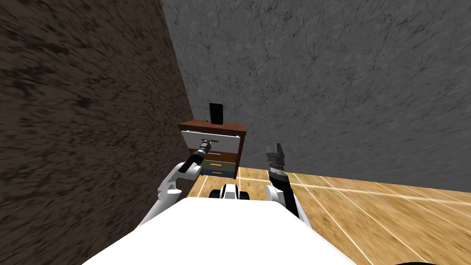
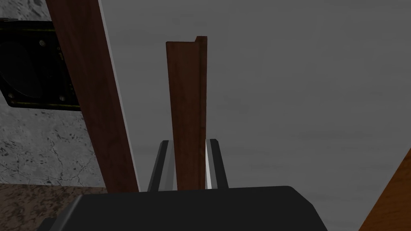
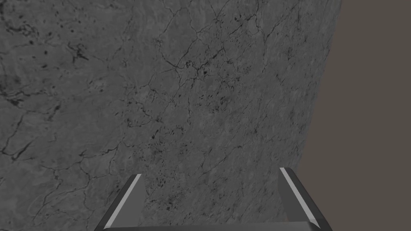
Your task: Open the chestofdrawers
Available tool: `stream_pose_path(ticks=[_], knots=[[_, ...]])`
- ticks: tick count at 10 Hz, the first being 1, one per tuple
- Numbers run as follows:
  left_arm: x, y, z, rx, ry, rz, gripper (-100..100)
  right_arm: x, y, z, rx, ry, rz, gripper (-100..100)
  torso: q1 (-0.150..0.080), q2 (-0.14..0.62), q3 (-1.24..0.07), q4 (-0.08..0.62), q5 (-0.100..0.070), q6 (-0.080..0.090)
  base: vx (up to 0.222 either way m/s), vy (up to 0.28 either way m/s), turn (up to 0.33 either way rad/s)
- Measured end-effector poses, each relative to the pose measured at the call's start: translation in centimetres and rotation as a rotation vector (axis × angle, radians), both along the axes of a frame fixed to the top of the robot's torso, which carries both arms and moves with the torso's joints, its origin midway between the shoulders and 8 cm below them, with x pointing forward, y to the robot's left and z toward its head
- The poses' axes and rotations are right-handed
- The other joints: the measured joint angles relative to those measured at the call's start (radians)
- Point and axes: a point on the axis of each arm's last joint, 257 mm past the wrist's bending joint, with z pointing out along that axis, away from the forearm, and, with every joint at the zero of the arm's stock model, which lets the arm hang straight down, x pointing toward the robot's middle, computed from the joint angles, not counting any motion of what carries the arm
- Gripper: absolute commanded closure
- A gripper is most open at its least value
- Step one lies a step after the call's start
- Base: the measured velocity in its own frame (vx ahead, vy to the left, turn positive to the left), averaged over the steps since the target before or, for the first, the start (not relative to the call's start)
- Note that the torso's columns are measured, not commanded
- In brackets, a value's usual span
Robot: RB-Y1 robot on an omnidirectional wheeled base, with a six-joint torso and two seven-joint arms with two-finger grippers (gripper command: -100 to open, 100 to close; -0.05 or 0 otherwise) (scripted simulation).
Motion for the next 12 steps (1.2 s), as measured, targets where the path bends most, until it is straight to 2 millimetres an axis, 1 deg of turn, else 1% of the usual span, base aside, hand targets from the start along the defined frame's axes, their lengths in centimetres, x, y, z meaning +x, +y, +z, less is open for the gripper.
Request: stream_pose_path(ticks=[1, 2, 4, 5, 7, 8, 9, 10, 11, 12], knots=[[0.8, -0.1, 0.4, -0.002, -0.018, -0.011, 100, 0.0, 0.0, 0.0, 0.0, 0.0, 0.0, 0, -0.002, 0.004, 0.003, 0.003, -0.001, 0.0, -0.081, -0.011, 0.003], [1.7, -0.2, 0.4, -0.003, -0.019, -0.015, 100, 0.0, 0.0, 0.0, 0.0, 0.0, 0.0, 0, -0.004, 0.001, 0.001, 0.003, -0.002, 0.001, -0.01, 0.0, 0.003], [2.9, -0.1, -0.7, -0.002, -0.002, -0.011, 100, 0.0, 0.0, 0.0, 0.0, 0.0, 0.0, 0, -0.002, -0.007, -0.004, -0.004, 0.0, 0.002, 0.02, 0.0, -0.004], [3.2, 0.2, -1.2, 0.0, 0.006, -0.008, 100, 0.0, 0.0, 0.0, 0.0, 0.0, 0.0, 0, 0.0, -0.01, -0.005, -0.008, 0.002, 0.002, -0.137, -0.012, -0.006], [4.9, -0.1, 0.4, -0.002, -0.03, -0.031, 100, 0.0, 0.0, 0.0, 0.0, 0.0, 0.0, 0, -0.004, 0.003, 0.003, 0.001, -0.001, 0.004, -0.14, -0.006, 0.003], [5.7, -0.3, 0.2, -0.003, -0.031, -0.034, 100, 0.0, 0.0, 0.0, 0.0, 0.0, 0.0, 0, -0.006, 0.0, 0.001, 0.001, -0.002, 0.004, -0.009, 0.0, -0.002], [5.8, -0.3, -0.4, -0.002, -0.022, -0.032, 100, 0.0, 0.0, 0.0, 0.0, 0.0, 0.0, 0, -0.006, -0.006, -0.003, -0.003, -0.001, 0.004, 0.021, -0.007, 0.001], [6.0, -0.1, -1.2, 0.0, -0.014, -0.028, 100, 0.0, 0.0, 0.0, 0.0, 0.0, 0.0, 0, -0.004, -0.011, -0.006, -0.007, 0.001, 0.004, 0.019, -0.009, -0.01], [6.5, 0.4, -1.8, 0.001, -0.002, -0.025, 100, 0.0, 0.0, 0.0, 0.0, 0.0, 0.0, 0, -0.001, -0.014, -0.008, -0.01, 0.003, 0.004, -0.137, -0.021, -0.017], [7.4, 0.1, -1.0, 0.001, -0.023, -0.036, 100, 0.0, 0.0, 0.0, 0.0, 0.0, 0.0, 0, -0.001, -0.005, -0.003, -0.007, 0.002, 0.004, -0.181, -0.025, 0.008]])
